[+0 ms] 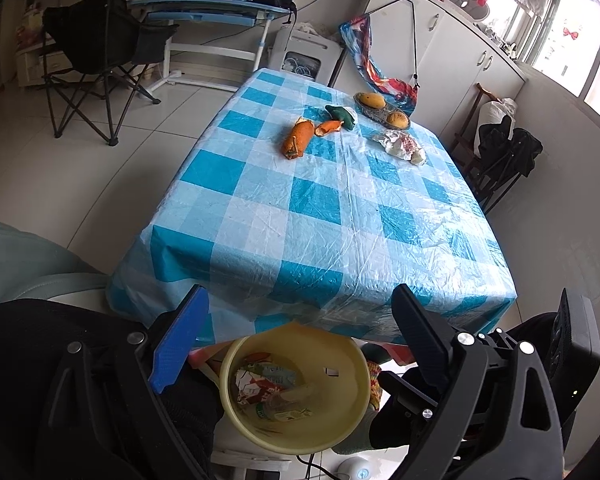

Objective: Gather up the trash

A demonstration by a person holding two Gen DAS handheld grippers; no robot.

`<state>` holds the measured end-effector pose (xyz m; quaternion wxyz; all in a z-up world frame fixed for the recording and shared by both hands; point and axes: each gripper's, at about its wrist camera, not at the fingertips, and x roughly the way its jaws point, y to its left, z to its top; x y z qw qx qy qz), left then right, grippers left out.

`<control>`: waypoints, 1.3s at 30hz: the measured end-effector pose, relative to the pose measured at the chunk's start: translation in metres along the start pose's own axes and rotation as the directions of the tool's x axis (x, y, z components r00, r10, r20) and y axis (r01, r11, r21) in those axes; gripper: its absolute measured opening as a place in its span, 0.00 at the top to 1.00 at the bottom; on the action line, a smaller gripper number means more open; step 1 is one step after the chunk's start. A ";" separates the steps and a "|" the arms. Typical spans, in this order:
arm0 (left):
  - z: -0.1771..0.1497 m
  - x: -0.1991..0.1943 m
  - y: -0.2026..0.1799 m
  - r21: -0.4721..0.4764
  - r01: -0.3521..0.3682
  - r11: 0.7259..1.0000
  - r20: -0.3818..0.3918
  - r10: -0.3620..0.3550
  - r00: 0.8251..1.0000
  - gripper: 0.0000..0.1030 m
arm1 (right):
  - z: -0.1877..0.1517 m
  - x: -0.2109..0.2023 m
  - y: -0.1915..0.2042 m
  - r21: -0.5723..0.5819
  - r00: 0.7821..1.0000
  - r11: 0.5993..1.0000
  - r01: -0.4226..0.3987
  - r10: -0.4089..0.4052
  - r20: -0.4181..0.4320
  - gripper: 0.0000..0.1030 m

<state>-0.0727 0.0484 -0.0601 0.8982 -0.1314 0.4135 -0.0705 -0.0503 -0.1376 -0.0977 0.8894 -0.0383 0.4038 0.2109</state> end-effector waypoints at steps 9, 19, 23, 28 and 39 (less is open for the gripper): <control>0.017 -0.015 0.017 -0.104 0.018 0.994 0.060 -0.011 0.998 0.13 | 0.008 -0.001 0.003 -0.006 0.999 1.000 -0.013 0.013 0.033 0.24; 0.089 -0.022 0.033 -0.167 -0.030 0.986 0.177 0.060 0.982 0.12 | 0.073 0.035 0.000 0.061 0.995 0.997 -0.043 0.037 0.089 0.24; 0.119 -0.012 0.042 -0.208 -0.036 0.977 0.202 0.079 0.976 0.11 | 0.117 0.063 0.004 0.099 0.993 0.994 -0.043 0.032 0.110 0.24; 0.156 0.007 0.048 -0.212 -0.055 0.976 0.210 0.100 0.973 0.11 | 0.163 0.110 0.007 0.134 0.997 0.991 -0.016 0.006 0.074 0.24; 0.229 0.087 0.023 -0.065 -0.063 0.996 0.126 0.071 0.989 0.11 | 0.191 0.165 -0.022 0.075 0.998 0.997 0.010 -0.005 -0.064 0.74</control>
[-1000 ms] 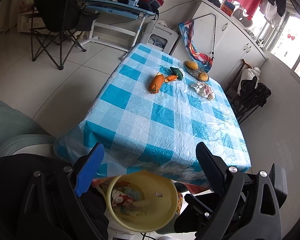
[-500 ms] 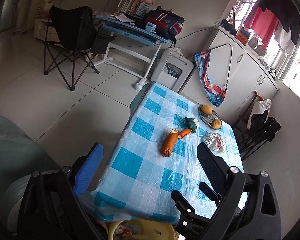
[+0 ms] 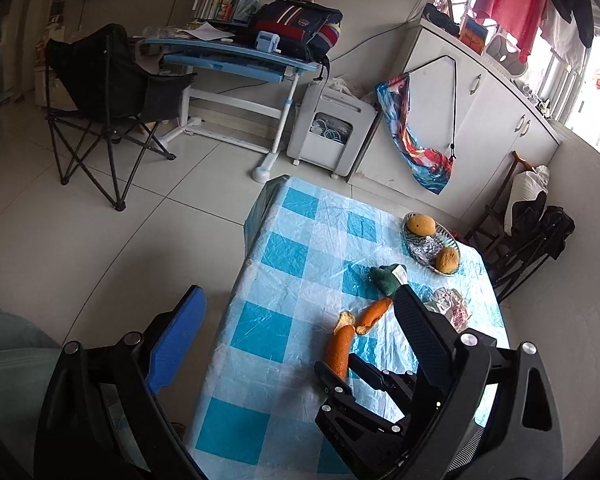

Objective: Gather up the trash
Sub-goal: 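Reach the right gripper to the large orange peel and close on it, then grasp the green plush toy with the left gripper while the right holds its peel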

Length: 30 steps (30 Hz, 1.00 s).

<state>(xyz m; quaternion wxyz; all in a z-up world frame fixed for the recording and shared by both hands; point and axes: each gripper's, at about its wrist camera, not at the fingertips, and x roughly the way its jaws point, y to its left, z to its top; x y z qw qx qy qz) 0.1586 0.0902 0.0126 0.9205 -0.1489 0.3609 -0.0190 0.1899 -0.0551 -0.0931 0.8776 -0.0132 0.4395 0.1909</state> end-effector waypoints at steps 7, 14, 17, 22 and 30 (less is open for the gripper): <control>0.003 0.097 -0.057 0.147 0.053 0.988 -0.165 -0.028 0.986 0.11 | -0.052 -0.050 -0.043 -0.082 0.997 0.995 -0.052 0.047 -0.059 0.79; -0.006 0.178 -0.130 0.367 0.019 0.930 -0.193 0.055 0.980 0.11 | -0.084 -0.078 -0.081 0.037 0.998 0.998 -0.051 0.052 -0.038 0.79; -0.007 0.201 -0.145 0.403 -0.005 0.915 -0.191 0.090 0.977 0.11 | -0.079 -0.072 -0.072 -0.002 0.999 1.000 -0.028 0.028 -0.028 0.79; -0.019 0.220 -0.157 0.461 0.042 0.886 -0.235 0.076 0.969 0.63 | -0.078 -0.072 -0.075 0.015 0.999 0.999 -0.033 0.033 -0.022 0.78; -0.004 0.133 -0.141 0.350 0.119 0.929 -0.121 -0.081 0.989 0.72 | -0.083 -0.077 -0.094 0.209 0.989 0.967 -0.148 0.150 0.009 0.79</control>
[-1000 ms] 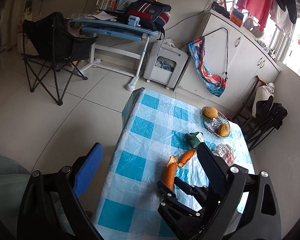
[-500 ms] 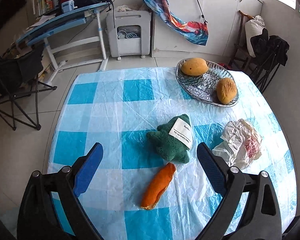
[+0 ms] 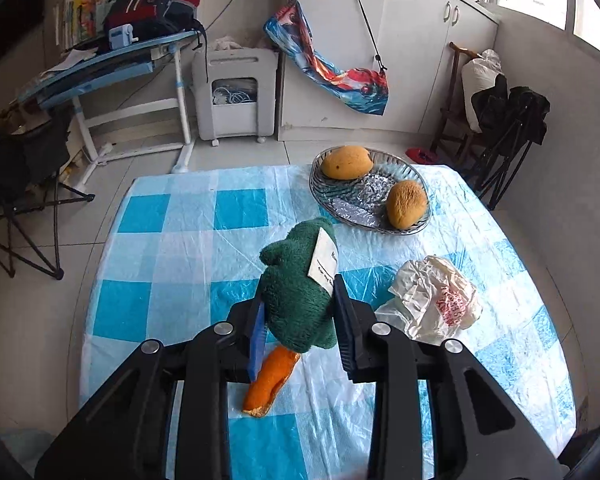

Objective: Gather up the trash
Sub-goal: 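Grasp the green plush toy with the left gripper while the right holds its peel, then carry the plush toy and peel over the yellow basin and open both grippers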

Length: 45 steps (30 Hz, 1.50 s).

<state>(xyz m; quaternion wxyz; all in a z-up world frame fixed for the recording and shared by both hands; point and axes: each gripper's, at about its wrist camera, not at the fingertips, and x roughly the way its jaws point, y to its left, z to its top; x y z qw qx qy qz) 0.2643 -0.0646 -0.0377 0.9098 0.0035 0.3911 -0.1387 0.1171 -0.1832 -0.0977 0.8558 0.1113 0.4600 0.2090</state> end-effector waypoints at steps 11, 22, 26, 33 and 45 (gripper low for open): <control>-0.089 -0.123 0.014 -0.105 -0.027 0.994 0.070 0.034 0.997 0.71 | -0.022 -0.036 0.031 -0.029 0.994 0.998 -0.053 0.055 0.099 0.79; -0.162 -0.179 0.017 -0.164 -0.079 0.983 0.075 0.092 0.993 0.69 | -0.056 -0.070 0.039 -0.059 0.981 0.997 -0.057 0.067 0.183 0.78; -0.175 -0.188 0.016 -0.162 -0.095 0.982 0.072 0.108 0.992 0.68 | -0.064 -0.072 0.039 -0.059 0.982 0.997 -0.049 0.059 0.177 0.78; -0.191 -0.195 0.011 -0.161 -0.102 0.982 0.054 0.112 0.992 0.68 | -0.074 -0.078 0.040 -0.061 0.983 0.997 -0.045 0.055 0.176 0.78; -0.226 -0.200 0.000 -0.148 -0.113 0.982 -0.018 0.112 0.994 0.68 | -0.096 -0.075 0.051 -0.110 0.990 0.993 -0.041 0.055 0.126 0.78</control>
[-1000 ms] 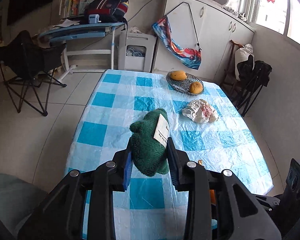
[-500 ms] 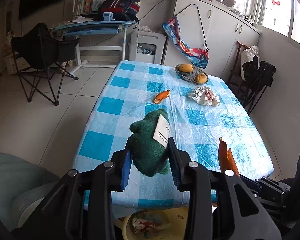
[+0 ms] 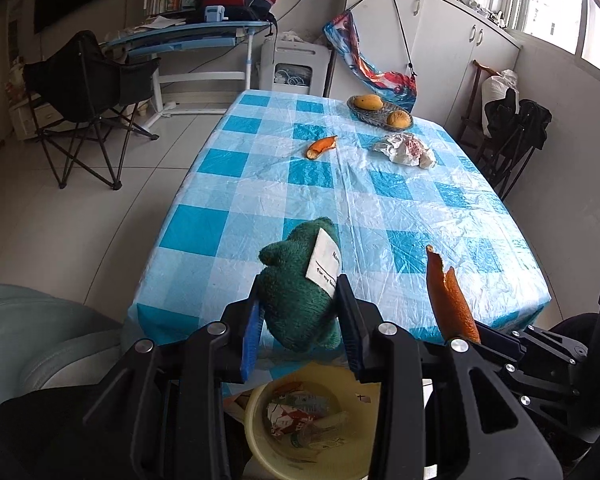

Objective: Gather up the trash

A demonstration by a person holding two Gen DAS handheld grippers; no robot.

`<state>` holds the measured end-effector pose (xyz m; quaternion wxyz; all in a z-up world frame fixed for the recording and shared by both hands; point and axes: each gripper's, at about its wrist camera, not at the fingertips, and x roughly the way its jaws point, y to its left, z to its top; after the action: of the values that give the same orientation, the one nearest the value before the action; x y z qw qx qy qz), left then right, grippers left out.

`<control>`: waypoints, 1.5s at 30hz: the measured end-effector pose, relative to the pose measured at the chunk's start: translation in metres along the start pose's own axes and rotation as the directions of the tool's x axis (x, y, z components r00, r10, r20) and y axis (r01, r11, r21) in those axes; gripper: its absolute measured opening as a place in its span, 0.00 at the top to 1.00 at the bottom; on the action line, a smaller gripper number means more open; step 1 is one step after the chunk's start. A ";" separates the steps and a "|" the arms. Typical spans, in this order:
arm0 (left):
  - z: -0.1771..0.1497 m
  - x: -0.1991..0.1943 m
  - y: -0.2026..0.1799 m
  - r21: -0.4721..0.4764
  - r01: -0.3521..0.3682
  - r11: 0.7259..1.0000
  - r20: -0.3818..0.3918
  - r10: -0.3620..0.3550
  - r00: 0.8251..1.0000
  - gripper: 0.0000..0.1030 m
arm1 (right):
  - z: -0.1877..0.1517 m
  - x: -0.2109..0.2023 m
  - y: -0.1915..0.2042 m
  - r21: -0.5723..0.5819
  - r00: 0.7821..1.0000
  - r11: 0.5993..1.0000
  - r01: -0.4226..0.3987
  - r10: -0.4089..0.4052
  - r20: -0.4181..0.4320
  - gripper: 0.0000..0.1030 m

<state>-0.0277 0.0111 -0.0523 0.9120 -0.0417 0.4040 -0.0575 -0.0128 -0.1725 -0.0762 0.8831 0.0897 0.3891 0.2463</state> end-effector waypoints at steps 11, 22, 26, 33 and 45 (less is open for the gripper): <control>-0.039 0.004 0.001 -0.007 0.013 1.000 -0.155 -0.014 0.988 0.61 | -0.022 0.007 0.019 -0.059 0.997 0.998 0.015 -0.019 -0.071 0.77; -0.036 -0.022 0.012 -0.072 -0.007 0.997 -0.034 0.005 0.999 0.29 | -0.038 0.001 0.024 -0.071 0.992 0.995 0.067 -0.074 -0.100 0.45; -0.032 -0.030 0.020 -0.115 -0.036 0.993 0.024 0.039 0.999 0.22 | -0.042 -0.003 0.026 -0.060 0.990 0.994 0.090 -0.096 -0.102 0.35; -0.029 -0.035 0.032 -0.174 -0.061 0.983 0.067 0.074 0.995 0.16 | -0.047 -0.001 0.032 -0.078 0.987 0.991 0.108 -0.116 -0.110 0.28; -0.029 -0.031 0.035 -0.191 -0.075 0.979 0.070 0.090 0.993 0.12 | -0.054 0.013 0.036 -0.114 0.976 0.983 0.142 -0.158 -0.150 0.25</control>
<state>-0.0677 0.0490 -0.0531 0.9208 -0.1130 0.3729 0.0202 -0.0579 -0.1369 -0.1088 0.8690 -0.0051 0.4504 0.2050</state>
